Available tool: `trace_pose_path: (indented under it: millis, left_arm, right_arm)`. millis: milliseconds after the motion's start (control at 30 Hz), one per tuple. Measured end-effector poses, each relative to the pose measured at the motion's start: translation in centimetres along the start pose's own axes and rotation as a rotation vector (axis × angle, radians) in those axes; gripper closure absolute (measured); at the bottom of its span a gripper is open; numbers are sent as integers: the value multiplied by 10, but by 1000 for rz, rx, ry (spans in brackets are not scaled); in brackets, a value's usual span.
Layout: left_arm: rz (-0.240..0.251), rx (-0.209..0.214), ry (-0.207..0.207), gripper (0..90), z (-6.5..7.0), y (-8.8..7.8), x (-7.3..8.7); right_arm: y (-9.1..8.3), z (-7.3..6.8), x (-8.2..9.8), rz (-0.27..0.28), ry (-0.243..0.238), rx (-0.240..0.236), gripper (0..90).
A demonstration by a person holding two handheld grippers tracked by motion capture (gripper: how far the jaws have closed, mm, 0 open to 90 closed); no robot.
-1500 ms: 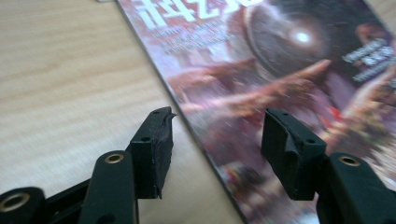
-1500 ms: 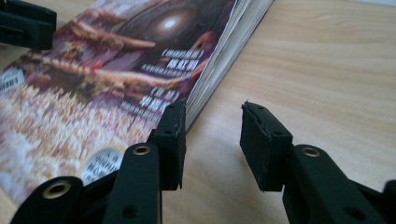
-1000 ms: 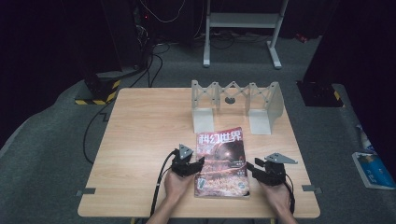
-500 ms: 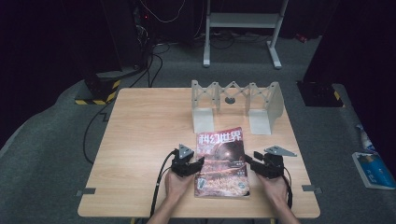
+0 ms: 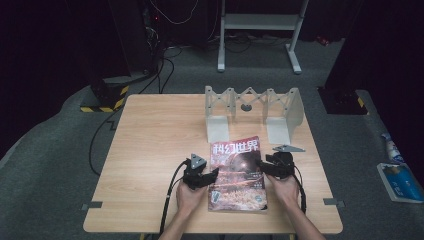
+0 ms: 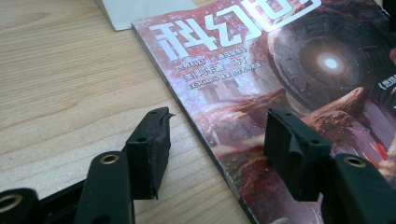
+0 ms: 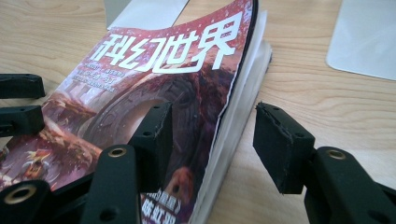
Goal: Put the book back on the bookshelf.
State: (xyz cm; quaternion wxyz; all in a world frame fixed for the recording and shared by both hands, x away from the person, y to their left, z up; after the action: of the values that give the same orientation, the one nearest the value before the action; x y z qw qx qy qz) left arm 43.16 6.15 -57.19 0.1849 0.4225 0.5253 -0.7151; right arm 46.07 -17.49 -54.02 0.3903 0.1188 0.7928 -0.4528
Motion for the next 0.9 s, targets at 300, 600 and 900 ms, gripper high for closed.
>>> trace_pose_path:
  millis: [300, 600, 900]
  left_arm:
    - [2, 3, 23, 406, 2, 1, 0]
    - [6, 3, 50, 382, 4, 1, 1]
    - [9, 9, 62, 398, 6, 1, 2]
  right_arm:
    - [21, 5, -10, -66, 53, 4, 417]
    - [30, 9, -6, -101, 64, 9, 351]
    - [38, 7, -5, -102, 62, -9, 354]
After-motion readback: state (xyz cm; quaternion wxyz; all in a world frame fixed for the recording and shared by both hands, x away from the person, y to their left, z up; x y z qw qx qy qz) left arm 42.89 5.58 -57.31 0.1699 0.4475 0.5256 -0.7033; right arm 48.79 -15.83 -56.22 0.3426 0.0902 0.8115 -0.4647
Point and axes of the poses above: each handheld gripper's, and its own axes: y roughly forward along the jaws, x roughly out of its underside, z roughly to its right, the point moved 7 cm from there along y, roughly forward along the jaws, and after that the axes turned 7 degrees about -x, right-handed, at the moved point
